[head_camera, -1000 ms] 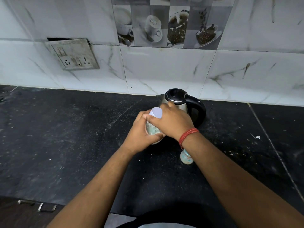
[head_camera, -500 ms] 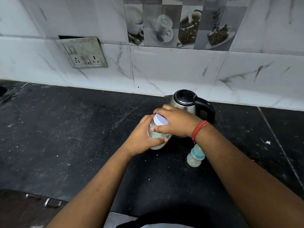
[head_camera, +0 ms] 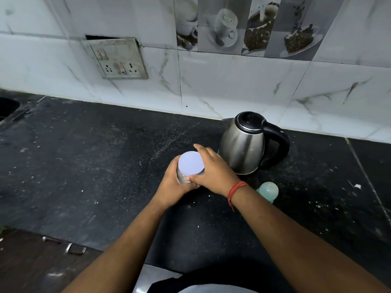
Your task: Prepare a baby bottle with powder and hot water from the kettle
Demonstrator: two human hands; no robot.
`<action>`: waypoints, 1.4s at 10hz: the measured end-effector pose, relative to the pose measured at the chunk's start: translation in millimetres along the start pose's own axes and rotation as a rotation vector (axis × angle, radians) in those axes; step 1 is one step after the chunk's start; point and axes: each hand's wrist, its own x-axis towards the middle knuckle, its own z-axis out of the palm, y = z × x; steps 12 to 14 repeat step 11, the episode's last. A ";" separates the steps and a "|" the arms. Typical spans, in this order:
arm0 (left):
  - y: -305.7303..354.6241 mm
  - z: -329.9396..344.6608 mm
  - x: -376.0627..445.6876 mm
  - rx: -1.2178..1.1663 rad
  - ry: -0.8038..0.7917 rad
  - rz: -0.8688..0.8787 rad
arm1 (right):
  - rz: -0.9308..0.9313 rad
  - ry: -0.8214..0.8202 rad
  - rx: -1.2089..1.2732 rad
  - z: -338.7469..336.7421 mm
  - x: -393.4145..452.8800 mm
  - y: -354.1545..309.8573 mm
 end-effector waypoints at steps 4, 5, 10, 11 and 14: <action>-38.7 -4.0 -10.5 -0.008 -0.029 -0.061 | 0.049 0.030 0.208 47.4 -1.0 13.5; -42.6 -4.7 -10.1 -0.017 -0.046 -0.078 | 0.039 0.051 0.247 53.2 -1.4 14.4; -41.3 -14.3 -24.0 0.143 -0.036 -0.128 | 0.033 0.086 0.257 52.3 -15.6 23.0; -38.9 -16.7 -25.5 0.166 0.015 -0.079 | 0.037 0.145 0.251 48.3 -16.6 23.8; -38.9 -16.7 -25.5 0.166 0.015 -0.079 | 0.037 0.145 0.251 48.3 -16.6 23.8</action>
